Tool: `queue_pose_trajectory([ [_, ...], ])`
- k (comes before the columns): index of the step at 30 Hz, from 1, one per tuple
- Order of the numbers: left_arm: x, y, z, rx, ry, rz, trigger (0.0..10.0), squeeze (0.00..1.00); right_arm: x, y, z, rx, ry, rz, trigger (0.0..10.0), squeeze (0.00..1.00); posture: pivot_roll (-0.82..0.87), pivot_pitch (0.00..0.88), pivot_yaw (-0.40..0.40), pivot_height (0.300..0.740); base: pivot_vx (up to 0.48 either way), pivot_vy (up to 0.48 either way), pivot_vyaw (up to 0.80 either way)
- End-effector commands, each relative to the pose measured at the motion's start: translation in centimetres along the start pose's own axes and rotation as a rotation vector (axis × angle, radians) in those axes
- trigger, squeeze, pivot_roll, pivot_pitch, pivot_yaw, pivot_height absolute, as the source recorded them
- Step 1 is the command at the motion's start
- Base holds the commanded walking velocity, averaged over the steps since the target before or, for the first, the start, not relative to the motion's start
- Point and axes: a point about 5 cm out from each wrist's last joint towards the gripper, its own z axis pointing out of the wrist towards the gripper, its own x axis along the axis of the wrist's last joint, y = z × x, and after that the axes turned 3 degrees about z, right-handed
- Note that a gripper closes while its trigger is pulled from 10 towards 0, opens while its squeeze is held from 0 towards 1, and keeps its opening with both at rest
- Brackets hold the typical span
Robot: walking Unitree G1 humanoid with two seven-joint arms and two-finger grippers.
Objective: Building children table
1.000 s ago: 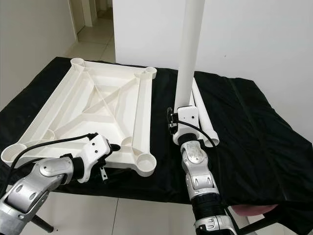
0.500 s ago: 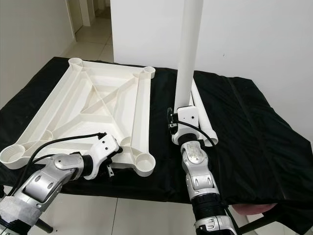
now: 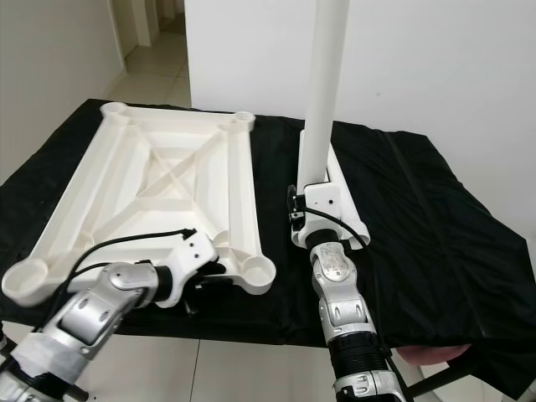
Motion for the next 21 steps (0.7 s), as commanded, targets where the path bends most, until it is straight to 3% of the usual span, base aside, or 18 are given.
queue_pose_trajectory([
  [1, 0.0, -1.4, 0.1, 0.19, -0.023, -0.002, 0.0, 0.0, 0.4, 0.2, 0.1, -0.005, 0.016, -0.011, 10.0, 0.0, 0.0, 0.0, -0.075, 0.74, 0.0, 0.0, 0.0],
  [4, 0.3, -1.5, 0.3, 0.201, -0.012, -0.001, 0.0, 0.0, 0.4, 0.2, 0.1, -0.003, 0.016, -0.01, 10.0, 0.0, 0.0, 0.0, -0.075, 0.74, 0.0, 0.0, 0.0],
  [5, 0.6, -1.5, 0.5, 0.214, -0.009, 0.001, 4.7, 0.0, 0.4, 0.2, 0.1, -0.002, 0.017, -0.01, 10.0, 0.0, 0.0, 0.0, -0.076, 0.74, 0.0, 0.0, 0.0],
  [6, 1.0, -1.7, 0.7, 0.232, 0.001, 0.005, 10.0, 0.0, 0.4, 0.1, 0.1, 0.0, 0.018, -0.01, 10.0, 0.0, 0.0, 0.0, -0.076, 0.74, 0.0, 0.0, 0.0],
  [12, 2.4, -2.3, 1.2, 0.296, 0.051, 0.039, 10.0, 0.0, 0.4, 0.1, 0.2, 0.002, 0.017, -0.003, 10.0, 0.0, 0.0, 0.0, -0.076, 0.74, 0.0, 0.0, 0.0],
  [21, 3.7, -1.7, 1.6, 0.286, 0.127, 0.025, 10.0, 0.0, 0.2, 0.2, 0.0, -0.002, 0.004, 0.006, 10.0, 0.0, -0.01, 0.0, -0.074, 0.74, 0.0, 0.0, 0.0],
])
